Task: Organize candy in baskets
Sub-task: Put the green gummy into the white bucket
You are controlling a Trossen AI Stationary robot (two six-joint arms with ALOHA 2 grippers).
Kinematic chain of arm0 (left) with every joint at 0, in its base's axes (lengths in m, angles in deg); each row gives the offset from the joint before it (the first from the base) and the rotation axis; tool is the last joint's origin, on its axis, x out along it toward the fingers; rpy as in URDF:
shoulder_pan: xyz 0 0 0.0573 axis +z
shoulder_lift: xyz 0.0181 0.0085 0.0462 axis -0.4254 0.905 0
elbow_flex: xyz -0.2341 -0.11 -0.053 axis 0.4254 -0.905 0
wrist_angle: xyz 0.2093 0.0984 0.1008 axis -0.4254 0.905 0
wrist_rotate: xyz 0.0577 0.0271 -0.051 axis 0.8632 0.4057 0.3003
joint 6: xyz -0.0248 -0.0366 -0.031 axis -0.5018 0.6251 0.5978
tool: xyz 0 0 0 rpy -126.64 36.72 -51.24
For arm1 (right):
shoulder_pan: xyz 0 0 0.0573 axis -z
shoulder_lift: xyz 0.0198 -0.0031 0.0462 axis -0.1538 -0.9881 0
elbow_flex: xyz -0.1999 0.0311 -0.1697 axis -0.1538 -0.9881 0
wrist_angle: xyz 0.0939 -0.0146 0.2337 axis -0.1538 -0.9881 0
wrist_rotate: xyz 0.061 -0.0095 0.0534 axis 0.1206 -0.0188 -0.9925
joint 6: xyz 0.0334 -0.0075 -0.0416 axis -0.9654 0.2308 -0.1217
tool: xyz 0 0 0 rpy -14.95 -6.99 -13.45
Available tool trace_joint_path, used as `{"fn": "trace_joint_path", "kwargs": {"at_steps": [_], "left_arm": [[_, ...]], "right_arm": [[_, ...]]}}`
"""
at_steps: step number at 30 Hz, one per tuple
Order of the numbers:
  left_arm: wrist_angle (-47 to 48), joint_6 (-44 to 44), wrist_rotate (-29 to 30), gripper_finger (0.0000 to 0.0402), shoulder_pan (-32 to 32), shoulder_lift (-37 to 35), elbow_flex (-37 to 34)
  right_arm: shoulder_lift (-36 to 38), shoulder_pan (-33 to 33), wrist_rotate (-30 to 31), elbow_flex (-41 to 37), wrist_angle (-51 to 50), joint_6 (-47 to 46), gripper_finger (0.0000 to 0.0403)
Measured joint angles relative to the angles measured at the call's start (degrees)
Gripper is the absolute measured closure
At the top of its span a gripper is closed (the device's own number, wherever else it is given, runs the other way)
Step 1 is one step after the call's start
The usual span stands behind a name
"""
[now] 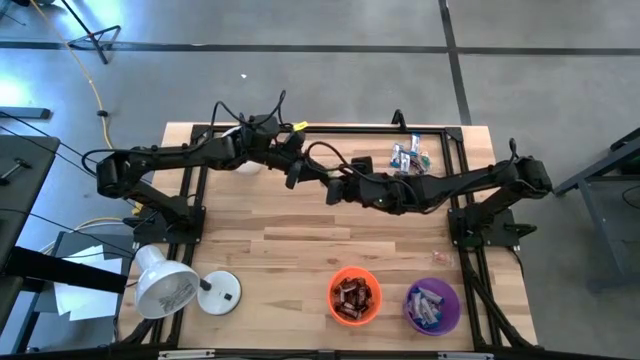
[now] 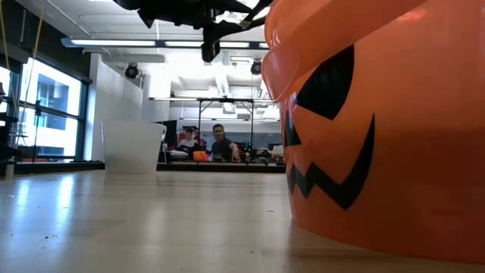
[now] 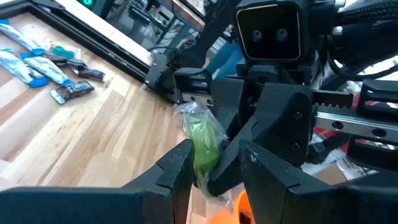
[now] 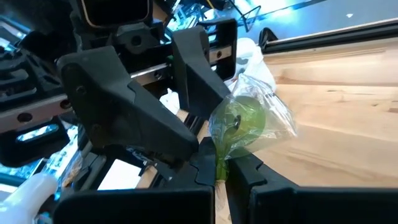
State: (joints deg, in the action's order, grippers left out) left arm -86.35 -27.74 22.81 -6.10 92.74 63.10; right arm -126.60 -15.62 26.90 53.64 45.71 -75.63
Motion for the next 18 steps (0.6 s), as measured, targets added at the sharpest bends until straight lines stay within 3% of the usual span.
{"fn": "trace_joint_path", "kwargs": {"at_steps": [7, 18], "left_arm": [[-0.6, 0.0, 0.5, 0.0286, 0.0, 0.2, 0.0], [-0.7, 0.4, 0.4, 0.0300, 0.0, 0.2, 0.1]], "right_arm": [[1.4, -1.1, -1.7, 0.0, 0.4, 1.2, 0.0403], [1.6, -1.2, 0.5, 0.0, 0.3, 1.7, 0.0403]]}}
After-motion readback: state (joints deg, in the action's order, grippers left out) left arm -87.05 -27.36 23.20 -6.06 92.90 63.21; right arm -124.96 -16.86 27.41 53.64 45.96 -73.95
